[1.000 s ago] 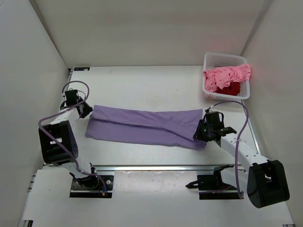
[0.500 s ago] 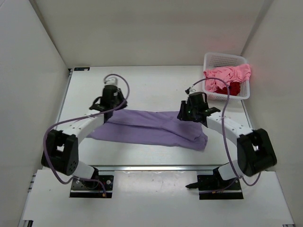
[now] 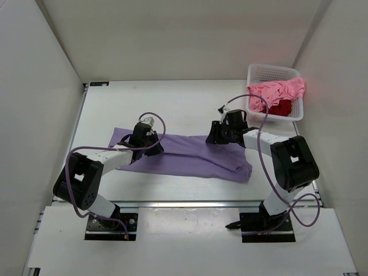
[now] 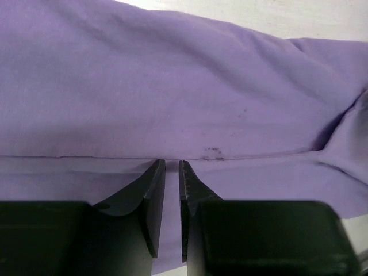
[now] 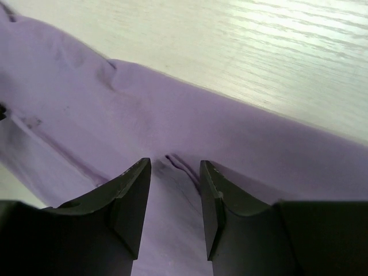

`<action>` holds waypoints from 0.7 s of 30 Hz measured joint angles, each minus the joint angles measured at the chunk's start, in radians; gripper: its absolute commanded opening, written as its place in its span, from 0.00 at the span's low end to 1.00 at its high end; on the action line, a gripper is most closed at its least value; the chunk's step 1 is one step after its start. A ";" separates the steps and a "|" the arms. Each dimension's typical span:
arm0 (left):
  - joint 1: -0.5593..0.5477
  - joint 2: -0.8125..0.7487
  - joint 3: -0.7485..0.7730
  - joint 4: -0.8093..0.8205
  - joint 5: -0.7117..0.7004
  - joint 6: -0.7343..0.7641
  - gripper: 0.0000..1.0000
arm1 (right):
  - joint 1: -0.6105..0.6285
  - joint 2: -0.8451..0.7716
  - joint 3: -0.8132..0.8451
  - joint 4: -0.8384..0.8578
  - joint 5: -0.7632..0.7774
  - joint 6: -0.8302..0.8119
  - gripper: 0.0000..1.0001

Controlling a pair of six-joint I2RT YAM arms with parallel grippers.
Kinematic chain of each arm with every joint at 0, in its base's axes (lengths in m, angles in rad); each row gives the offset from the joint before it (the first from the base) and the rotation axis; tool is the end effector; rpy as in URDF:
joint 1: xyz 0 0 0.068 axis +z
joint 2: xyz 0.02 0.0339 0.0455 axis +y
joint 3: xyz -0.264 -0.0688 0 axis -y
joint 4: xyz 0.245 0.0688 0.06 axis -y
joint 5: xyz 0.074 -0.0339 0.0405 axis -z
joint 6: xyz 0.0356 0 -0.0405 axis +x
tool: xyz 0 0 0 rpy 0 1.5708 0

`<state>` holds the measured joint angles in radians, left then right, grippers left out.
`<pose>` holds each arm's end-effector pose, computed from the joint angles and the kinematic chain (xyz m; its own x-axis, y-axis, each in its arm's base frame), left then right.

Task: Fold and stack the t-shirts
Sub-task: Fold the other side of the tshirt into a rectangle

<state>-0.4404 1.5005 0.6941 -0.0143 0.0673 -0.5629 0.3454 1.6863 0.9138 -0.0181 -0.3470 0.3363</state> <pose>0.2604 -0.1254 0.1614 -0.8088 -0.2074 -0.5503 0.0416 0.9132 -0.4054 0.3190 0.1276 0.1713 -0.8107 0.0381 -0.5842 -0.2923 0.8382 0.4603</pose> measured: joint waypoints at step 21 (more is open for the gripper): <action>0.030 -0.027 0.000 0.064 0.053 -0.044 0.27 | 0.144 -0.135 -0.083 -0.091 -0.046 0.013 0.00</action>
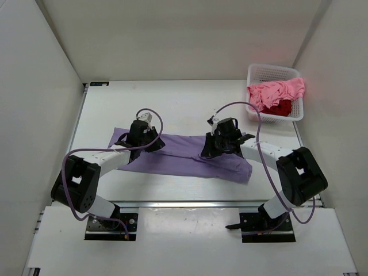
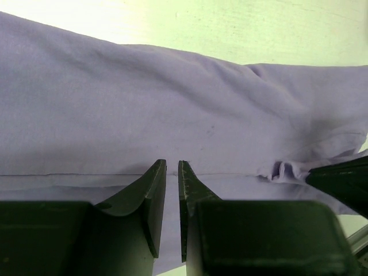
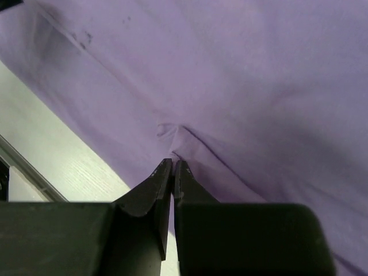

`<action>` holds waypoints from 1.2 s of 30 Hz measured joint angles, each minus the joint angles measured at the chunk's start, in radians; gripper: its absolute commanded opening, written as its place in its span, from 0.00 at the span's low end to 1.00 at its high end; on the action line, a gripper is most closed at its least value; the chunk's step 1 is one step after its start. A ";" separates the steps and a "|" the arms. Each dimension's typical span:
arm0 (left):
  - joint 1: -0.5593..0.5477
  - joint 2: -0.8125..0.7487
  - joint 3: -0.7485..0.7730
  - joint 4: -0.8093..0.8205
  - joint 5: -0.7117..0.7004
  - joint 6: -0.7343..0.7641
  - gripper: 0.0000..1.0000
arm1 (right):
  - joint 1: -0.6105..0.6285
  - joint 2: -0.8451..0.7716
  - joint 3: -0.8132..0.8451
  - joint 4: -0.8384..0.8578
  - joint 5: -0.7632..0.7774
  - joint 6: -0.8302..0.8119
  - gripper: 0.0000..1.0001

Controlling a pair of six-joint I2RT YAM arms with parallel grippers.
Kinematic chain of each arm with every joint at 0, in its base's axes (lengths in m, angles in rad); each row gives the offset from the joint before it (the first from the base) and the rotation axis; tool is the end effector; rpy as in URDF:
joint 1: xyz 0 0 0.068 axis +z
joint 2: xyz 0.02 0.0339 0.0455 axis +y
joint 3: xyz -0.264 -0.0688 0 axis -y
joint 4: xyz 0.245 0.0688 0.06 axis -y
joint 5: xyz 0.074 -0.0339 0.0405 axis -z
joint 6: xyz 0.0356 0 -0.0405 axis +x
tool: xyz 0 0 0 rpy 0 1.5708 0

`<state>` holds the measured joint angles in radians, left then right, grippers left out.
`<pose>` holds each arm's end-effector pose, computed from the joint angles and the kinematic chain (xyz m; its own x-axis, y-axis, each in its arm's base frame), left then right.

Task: Fold and stack the t-shirts
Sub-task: Fold the other side of the tshirt into a rectangle

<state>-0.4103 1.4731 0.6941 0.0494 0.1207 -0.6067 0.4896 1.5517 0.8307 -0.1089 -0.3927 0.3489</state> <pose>0.2663 -0.1205 0.1739 -0.7749 -0.2802 -0.5666 0.0444 0.8701 -0.4910 0.2678 0.1582 0.1819 -0.8384 -0.0889 -0.5377 -0.3999 0.7707 0.4961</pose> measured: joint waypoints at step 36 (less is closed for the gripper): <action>-0.348 0.148 0.114 0.057 0.134 -0.084 0.40 | -0.273 -0.435 -0.308 -0.177 0.187 0.163 0.25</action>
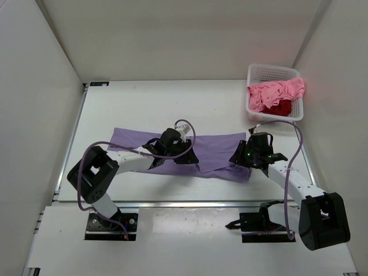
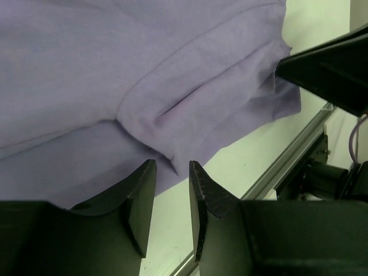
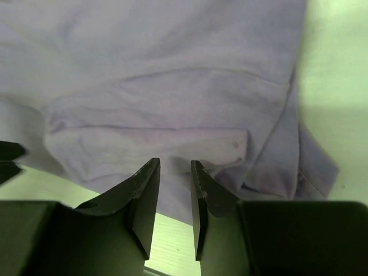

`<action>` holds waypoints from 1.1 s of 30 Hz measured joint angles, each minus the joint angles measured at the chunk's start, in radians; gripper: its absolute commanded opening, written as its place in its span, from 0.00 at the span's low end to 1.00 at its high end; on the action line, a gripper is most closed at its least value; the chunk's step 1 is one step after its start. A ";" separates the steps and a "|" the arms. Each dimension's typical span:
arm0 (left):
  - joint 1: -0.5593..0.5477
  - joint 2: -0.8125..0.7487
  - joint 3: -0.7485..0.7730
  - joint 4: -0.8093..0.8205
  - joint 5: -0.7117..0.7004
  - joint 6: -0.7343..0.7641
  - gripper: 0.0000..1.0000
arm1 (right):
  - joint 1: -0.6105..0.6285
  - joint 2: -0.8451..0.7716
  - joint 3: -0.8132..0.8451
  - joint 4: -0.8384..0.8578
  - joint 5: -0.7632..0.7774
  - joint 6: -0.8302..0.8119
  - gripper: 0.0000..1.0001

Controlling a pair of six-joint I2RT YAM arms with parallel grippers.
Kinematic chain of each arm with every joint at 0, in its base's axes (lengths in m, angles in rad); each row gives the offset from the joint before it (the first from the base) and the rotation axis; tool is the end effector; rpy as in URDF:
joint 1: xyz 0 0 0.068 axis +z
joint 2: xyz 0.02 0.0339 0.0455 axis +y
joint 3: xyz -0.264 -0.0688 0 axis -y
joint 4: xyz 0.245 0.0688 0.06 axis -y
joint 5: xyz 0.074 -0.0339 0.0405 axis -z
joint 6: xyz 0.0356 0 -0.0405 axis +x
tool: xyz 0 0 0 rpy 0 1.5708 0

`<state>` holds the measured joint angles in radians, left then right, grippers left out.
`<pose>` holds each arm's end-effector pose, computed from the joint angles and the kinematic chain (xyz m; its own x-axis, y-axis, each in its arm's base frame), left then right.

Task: Fold and stack the t-shirts
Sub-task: Fold the other side of the tshirt into a rectangle

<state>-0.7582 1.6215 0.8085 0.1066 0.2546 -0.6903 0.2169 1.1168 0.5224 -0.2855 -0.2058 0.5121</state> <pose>0.2319 -0.2319 0.1700 -0.8757 -0.0194 -0.4824 0.3203 0.7244 -0.6104 0.2037 0.0523 0.1794 -0.8216 0.3101 -0.4783 0.0743 0.8902 0.4495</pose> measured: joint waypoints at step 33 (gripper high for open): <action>-0.050 0.160 0.047 0.051 0.125 -0.087 0.00 | -0.116 -0.006 -0.051 0.054 0.035 0.009 0.33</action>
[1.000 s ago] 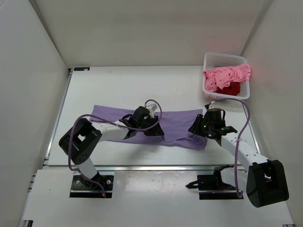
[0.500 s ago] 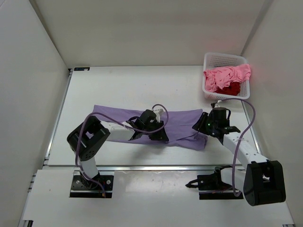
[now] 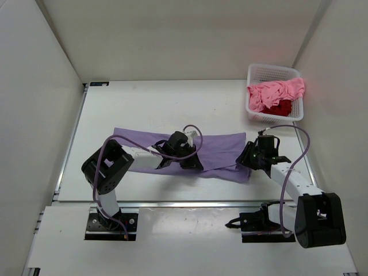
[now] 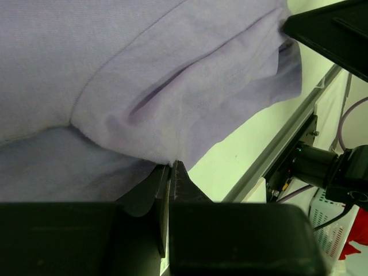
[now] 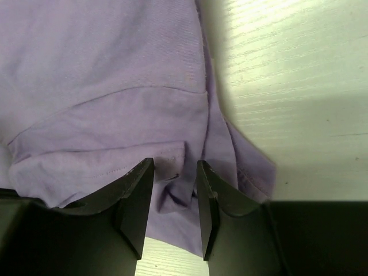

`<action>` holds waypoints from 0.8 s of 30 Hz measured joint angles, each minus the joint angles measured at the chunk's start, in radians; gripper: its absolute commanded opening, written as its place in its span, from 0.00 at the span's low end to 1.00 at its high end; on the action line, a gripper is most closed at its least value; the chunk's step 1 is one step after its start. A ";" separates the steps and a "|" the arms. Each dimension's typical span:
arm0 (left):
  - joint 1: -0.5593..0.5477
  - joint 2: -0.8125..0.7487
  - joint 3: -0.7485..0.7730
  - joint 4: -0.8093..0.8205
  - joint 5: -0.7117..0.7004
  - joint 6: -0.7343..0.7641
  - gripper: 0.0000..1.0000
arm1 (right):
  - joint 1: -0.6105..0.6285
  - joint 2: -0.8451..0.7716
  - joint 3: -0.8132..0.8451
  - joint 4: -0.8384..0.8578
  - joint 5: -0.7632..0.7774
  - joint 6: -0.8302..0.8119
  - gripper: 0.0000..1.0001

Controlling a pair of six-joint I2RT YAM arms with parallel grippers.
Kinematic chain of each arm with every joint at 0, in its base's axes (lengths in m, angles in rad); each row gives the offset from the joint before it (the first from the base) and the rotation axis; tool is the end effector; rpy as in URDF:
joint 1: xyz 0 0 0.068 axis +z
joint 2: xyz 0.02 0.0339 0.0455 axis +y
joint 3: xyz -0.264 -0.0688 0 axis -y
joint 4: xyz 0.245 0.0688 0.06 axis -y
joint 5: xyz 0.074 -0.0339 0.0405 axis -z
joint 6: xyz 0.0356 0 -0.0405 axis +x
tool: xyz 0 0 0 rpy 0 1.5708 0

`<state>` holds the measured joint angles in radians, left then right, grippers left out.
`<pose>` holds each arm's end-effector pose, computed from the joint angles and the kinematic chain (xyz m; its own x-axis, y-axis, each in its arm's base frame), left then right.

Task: Fold and stack the t-shirts
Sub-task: Fold the other side of the tshirt into a rectangle

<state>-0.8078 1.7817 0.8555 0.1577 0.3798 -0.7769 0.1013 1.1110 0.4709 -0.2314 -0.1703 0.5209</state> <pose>0.2306 -0.2602 0.1374 -0.9423 0.0433 -0.3320 0.2733 0.6725 -0.6878 0.2037 0.0268 0.1684 -0.7640 0.4153 -0.4938 0.1983 0.8794 0.4328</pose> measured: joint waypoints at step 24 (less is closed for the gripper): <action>0.107 -0.138 -0.070 -0.096 0.122 0.068 0.05 | 0.222 -0.198 0.013 -0.259 -0.038 0.061 0.00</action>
<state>-0.7010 1.6432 0.7853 0.0616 0.5018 -0.7090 0.3229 0.9134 0.4835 -0.4904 -0.2085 0.5819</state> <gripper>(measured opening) 0.111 0.006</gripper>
